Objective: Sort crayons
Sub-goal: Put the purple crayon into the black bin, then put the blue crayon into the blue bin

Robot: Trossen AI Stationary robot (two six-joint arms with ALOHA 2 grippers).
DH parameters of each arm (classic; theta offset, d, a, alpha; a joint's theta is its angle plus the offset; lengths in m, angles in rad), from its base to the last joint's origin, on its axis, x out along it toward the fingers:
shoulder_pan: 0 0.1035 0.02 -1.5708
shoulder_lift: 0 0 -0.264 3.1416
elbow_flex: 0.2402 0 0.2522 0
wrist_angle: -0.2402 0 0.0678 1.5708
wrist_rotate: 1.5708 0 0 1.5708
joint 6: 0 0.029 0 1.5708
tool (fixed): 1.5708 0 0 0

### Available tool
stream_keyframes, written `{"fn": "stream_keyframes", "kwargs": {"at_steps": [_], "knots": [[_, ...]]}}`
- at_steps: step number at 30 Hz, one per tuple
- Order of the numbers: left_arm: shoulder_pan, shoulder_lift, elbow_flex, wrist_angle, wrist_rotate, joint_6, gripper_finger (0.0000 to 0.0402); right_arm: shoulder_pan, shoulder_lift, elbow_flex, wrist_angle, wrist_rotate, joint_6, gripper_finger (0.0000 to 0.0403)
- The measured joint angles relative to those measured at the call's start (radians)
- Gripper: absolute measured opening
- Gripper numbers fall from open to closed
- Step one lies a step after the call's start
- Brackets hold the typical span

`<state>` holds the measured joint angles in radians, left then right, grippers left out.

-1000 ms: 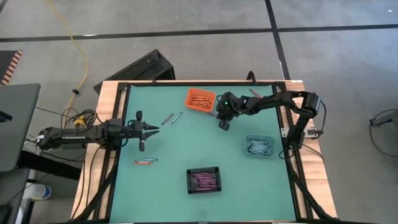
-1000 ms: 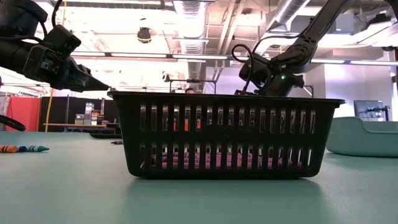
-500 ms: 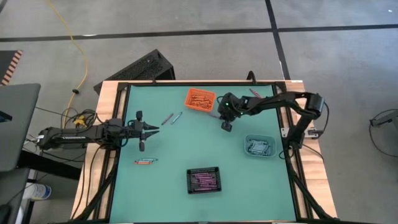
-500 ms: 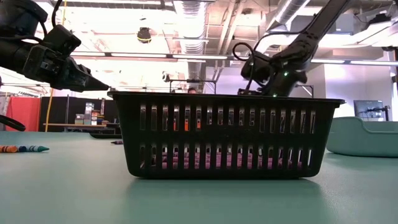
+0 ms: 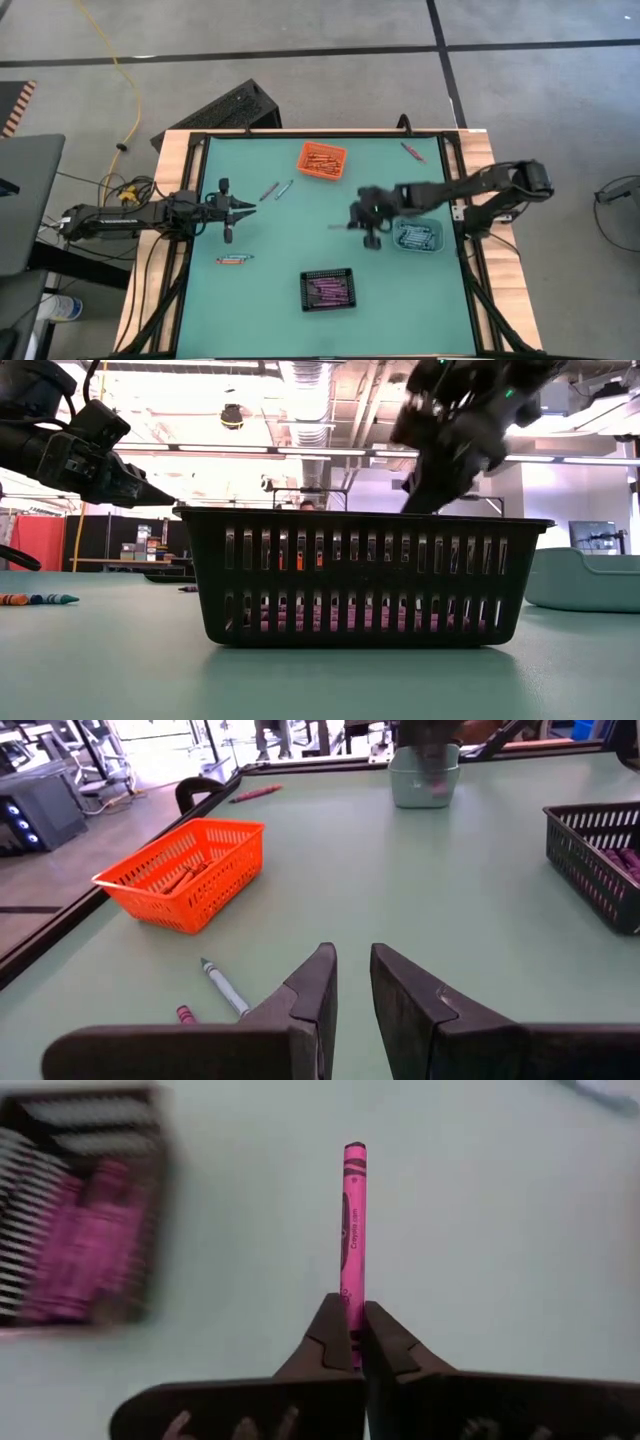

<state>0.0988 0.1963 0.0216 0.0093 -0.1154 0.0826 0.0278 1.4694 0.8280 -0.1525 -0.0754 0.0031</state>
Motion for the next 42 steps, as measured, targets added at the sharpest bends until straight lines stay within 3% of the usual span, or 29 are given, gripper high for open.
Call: {"fn": "stream_keyframes", "kwargs": {"at_steps": [8, 15, 21, 28, 37, 42], "knots": [[0.000, 0.000, 0.000, 0.000, 0.000, 0.000, 0.0054, 0.318, 0.097, 0.010, 0.188, 0.158, 0.101, 0.0002], [0.000, 0.000, 0.000, 0.000, 0.003, 0.000, 0.0054, 0.451, 0.207, 0.106, 0.188, 0.216, 0.165, 0.0002], [0.000, 0.000, 0.000, 0.000, 0.003, 0.000, 0.0054, 0.470, 0.316, 0.195, 0.186, 0.232, 0.183, 0.0005], [0.000, 0.000, 0.000, 0.000, 0.003, 0.000, 0.0054, 0.449, 0.382, 0.248, 0.145, 0.235, 0.157, 0.0047], [0.000, 0.000, 0.000, 0.000, 0.002, 0.000, 0.0054, 0.420, 0.376, 0.286, 0.084, 0.234, 0.153, 0.0072], [0.000, 0.000, 0.000, 0.000, 0.002, 0.000, 0.0054, 0.416, 0.339, 0.340, -0.072, 0.231, 0.147, 0.0073]]}}
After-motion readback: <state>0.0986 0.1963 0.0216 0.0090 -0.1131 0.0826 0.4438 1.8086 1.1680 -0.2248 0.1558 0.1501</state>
